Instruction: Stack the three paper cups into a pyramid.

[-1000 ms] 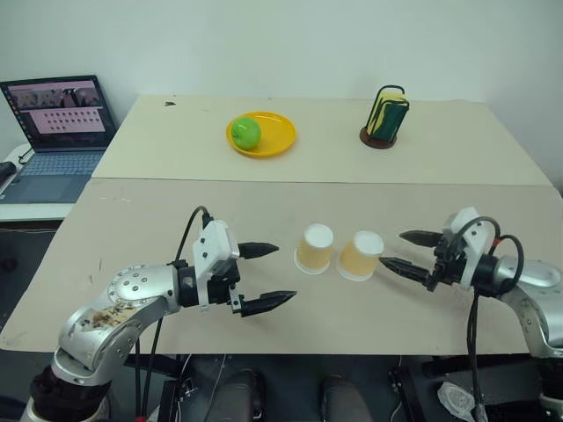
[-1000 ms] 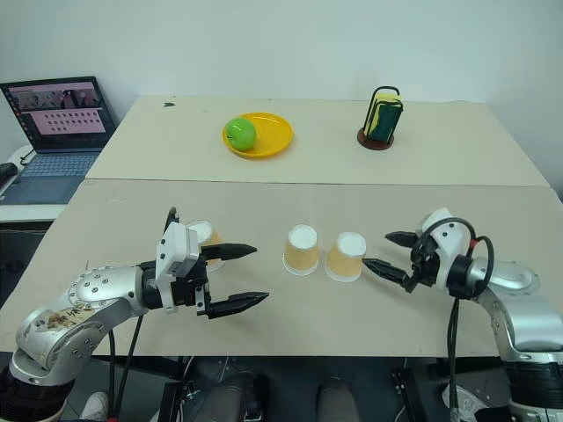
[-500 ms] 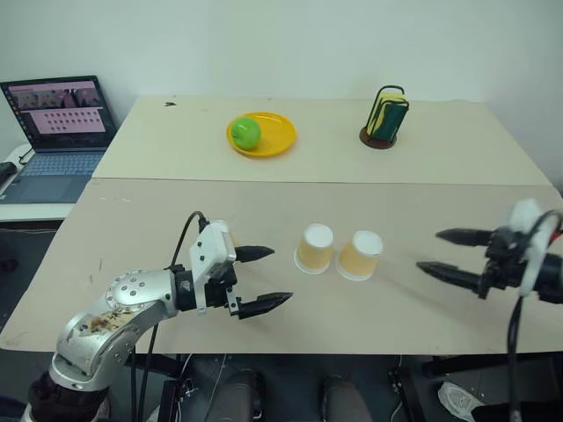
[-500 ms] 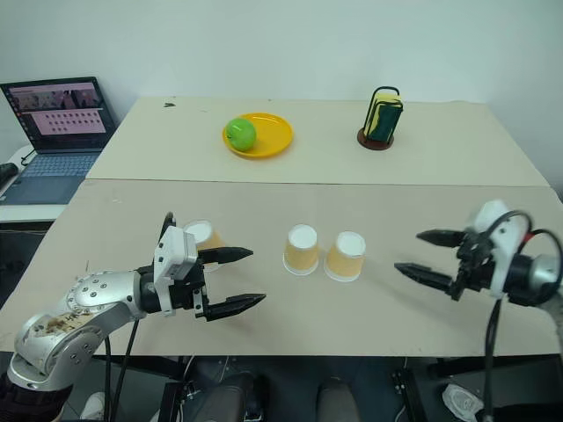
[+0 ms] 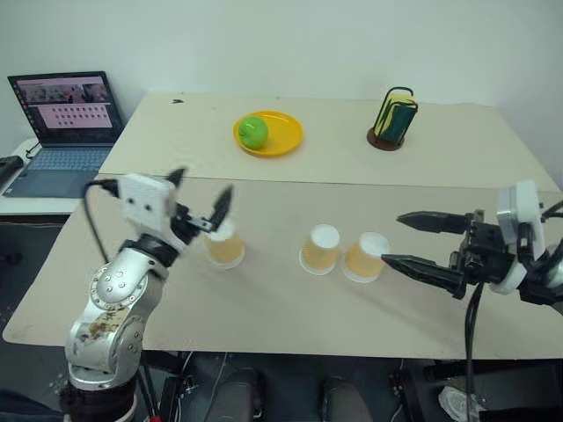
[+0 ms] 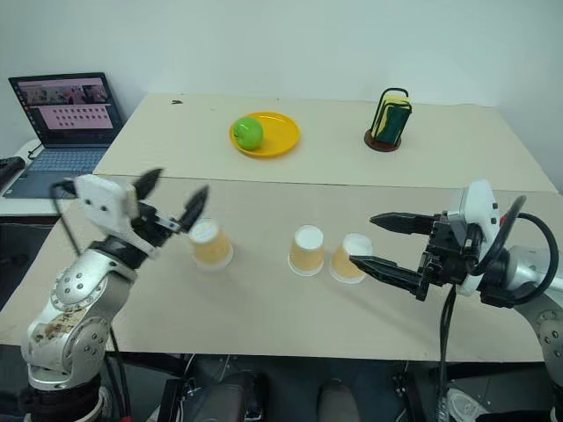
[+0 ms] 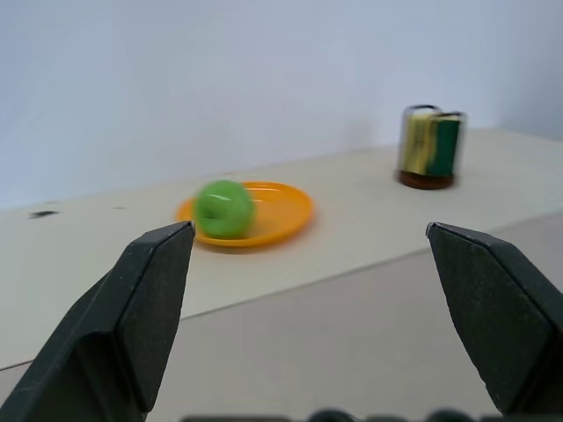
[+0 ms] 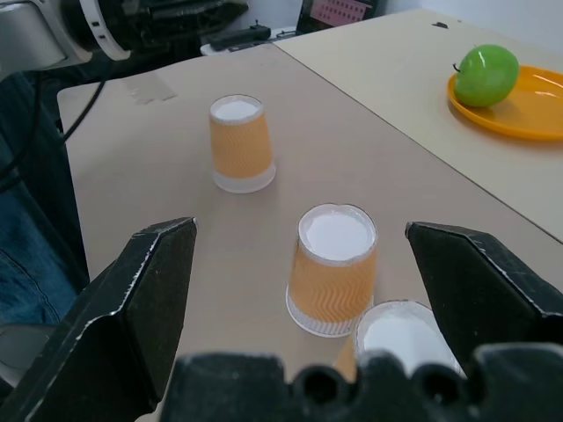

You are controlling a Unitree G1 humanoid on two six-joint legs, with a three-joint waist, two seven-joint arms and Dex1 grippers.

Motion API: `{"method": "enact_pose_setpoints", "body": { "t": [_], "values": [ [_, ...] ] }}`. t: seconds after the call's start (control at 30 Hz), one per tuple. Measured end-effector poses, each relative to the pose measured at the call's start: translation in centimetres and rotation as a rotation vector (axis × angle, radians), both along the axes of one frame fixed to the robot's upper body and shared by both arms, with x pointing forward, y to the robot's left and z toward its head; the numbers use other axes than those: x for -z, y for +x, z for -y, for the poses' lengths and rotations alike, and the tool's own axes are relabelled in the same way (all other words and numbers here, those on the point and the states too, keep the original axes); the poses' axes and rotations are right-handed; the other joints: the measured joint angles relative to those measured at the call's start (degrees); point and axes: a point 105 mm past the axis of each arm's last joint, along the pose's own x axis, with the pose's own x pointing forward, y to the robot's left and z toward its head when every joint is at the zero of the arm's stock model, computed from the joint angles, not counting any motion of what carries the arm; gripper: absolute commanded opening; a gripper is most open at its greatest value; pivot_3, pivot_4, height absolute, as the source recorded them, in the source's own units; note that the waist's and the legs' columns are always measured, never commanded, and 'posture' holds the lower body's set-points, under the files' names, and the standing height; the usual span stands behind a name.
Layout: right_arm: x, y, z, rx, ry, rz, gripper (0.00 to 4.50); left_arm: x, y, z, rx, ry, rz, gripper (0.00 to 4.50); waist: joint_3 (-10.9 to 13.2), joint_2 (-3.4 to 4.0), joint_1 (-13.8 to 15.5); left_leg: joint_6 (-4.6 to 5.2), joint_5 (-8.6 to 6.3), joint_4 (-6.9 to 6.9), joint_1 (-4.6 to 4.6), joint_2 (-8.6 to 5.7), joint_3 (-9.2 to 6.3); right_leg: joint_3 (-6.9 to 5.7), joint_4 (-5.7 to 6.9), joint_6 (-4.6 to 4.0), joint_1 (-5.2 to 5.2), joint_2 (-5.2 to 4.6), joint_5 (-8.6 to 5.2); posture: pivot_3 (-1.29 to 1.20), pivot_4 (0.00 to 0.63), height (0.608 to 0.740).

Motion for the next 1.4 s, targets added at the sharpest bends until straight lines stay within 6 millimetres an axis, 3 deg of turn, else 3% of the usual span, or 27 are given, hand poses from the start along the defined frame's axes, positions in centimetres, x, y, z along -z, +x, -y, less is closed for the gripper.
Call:
{"method": "enact_pose_setpoints", "body": {
  "t": [0.1, 0.2, 0.4, 0.6, 0.77, 1.03, 1.4],
  "values": [
    [0.1, 0.5, 0.6, 0.023, 0.014, -0.009, 4.43, 2.1, -1.0, -0.4, -0.077, -0.013, -0.055, 4.5, 0.0, 0.0, -0.1, 0.02, -0.02, -0.02, 0.02, 0.02, 0.04, 0.04, 0.0, -0.01, -0.01, 0.05, 0.0, 0.0, 0.15, 0.726],
    [-0.1, 0.8, 0.7, 0.022, 0.016, 0.002, 4.43, 4.3, -1.4, 0.7, -0.03, 0.019, -0.128, 4.5, 0.0, 0.0, 0.2, -0.06, -0.03, -0.01, 0.04, 0.04, 0.04, 0.03, 0.04, -0.01, -0.02, 0.04, -0.01, 0.0, 0.15, 0.726],
    [-0.1, 0.7, 0.8, 0.011, 0.017, -0.001, 4.43, 6.1, -0.9, 0.9, 0.023, 0.034, -0.171, 4.5, 0.0, -0.01, 0.2, -0.36, -0.21, 0.0, 0.02, 0.03, 0.04, 0.0, 0.01, -0.02, -0.01, -0.11, -0.01, 0.0, 0.15, 0.726],
    [0.0, 0.7, 1.0, 0.017, 0.017, -0.002, 4.43, 7.3, 0.3, 0.2, 0.033, 0.061, -0.185, 4.5, 0.0, 0.0, 0.2, 0.01, -0.01, 0.0, 0.01, 0.04, 0.04, -0.01, 0.0, -0.02, -0.02, -0.1, -0.01, 0.0, 0.15, 0.726],
    [-0.3, 0.6, 1.1, 0.031, 0.011, 0.014, 4.43, 7.7, 1.0, 0.7, 0.076, 0.063, -0.182, 4.5, 0.0, 0.0, 0.2, 0.02, -0.02, -0.01, 0.01, 0.04, 0.04, -0.01, -0.01, -0.02, -0.02, -0.19, -0.01, 0.0, 0.15, 0.726],
    [-0.5, 0.3, 1.5, 0.063, -0.001, 0.028, 4.43, 8.2, 1.0, 2.8, 0.185, 0.042, -0.195, 4.5, 0.0, -0.01, 0.2, 0.01, -0.03, -0.01, 0.01, 0.04, 0.04, -0.02, -0.01, -0.02, -0.02, -0.23, -0.01, 0.0, 0.15, 0.726],
    [-0.4, 0.0, 1.9, 0.081, -0.011, 0.026, 4.43, 8.5, 1.0, 3.0, 0.2, 0.038, -0.22, 4.5, 0.0, -0.01, 0.2, 0.02, -0.02, -0.01, 0.0, 0.03, 0.04, -0.02, -0.01, -0.02, -0.01, -0.2, -0.01, 0.0, 0.15, 0.726]
  ]
}}
